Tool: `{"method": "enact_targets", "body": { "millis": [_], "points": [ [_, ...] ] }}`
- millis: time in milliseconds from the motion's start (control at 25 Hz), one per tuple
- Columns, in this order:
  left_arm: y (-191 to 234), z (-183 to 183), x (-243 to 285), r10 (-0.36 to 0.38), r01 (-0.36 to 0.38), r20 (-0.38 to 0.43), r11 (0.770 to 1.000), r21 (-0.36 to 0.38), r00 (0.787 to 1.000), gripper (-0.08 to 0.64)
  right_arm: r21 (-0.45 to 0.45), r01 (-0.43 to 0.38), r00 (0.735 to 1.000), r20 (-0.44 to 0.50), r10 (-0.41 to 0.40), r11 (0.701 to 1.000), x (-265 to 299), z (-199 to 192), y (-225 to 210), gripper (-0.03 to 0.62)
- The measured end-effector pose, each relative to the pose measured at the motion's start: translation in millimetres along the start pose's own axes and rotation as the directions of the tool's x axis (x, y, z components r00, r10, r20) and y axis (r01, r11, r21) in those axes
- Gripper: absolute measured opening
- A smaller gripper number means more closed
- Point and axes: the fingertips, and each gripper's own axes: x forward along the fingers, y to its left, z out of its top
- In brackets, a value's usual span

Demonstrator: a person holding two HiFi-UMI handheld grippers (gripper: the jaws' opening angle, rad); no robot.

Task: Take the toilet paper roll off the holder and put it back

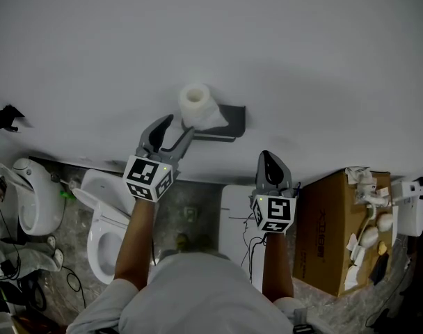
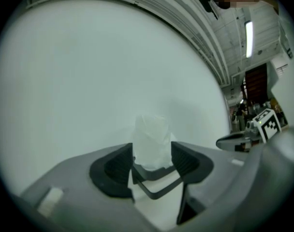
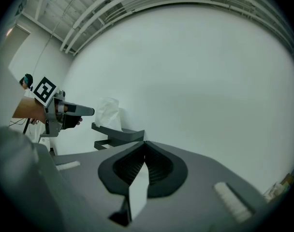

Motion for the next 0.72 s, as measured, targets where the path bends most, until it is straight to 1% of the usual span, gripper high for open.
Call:
{"method": "enact_targets", "body": {
  "millis": [120, 280, 440, 720],
  "points": [
    [2.0, -1.1, 10.2, -0.009, 0.009, -0.006, 1.0, 0.003, 1.0, 0.256, -0.001, -0.001, 1.0, -0.001, 0.001, 1.0, 3.3, -1.6, -0.6, 0.002],
    [5.8, 0.0, 22.2, -0.018, 0.018, -0.007, 1.0, -0.019, 1.0, 0.298, -0.001, -0.002, 1.0, -0.005, 0.002, 1.0, 5.2, -2.9, -0.4, 0.002],
    [3.0, 3.2, 34.5, -0.043, 0.043, -0.006, 0.999, -0.009, 0.999, 0.325, 0.0, 0.0, 1.0, -0.013, 0.0, 1.0, 7.3, -5.7, -2.8, 0.002],
    [2.0, 3.2, 50.8, -0.064, 0.064, -0.005, 0.998, -0.021, 0.998, 0.339, 0.002, 0.007, 1.0, -0.021, -0.007, 1.0, 10.9, -9.9, -7.2, 0.002]
  ]
}}
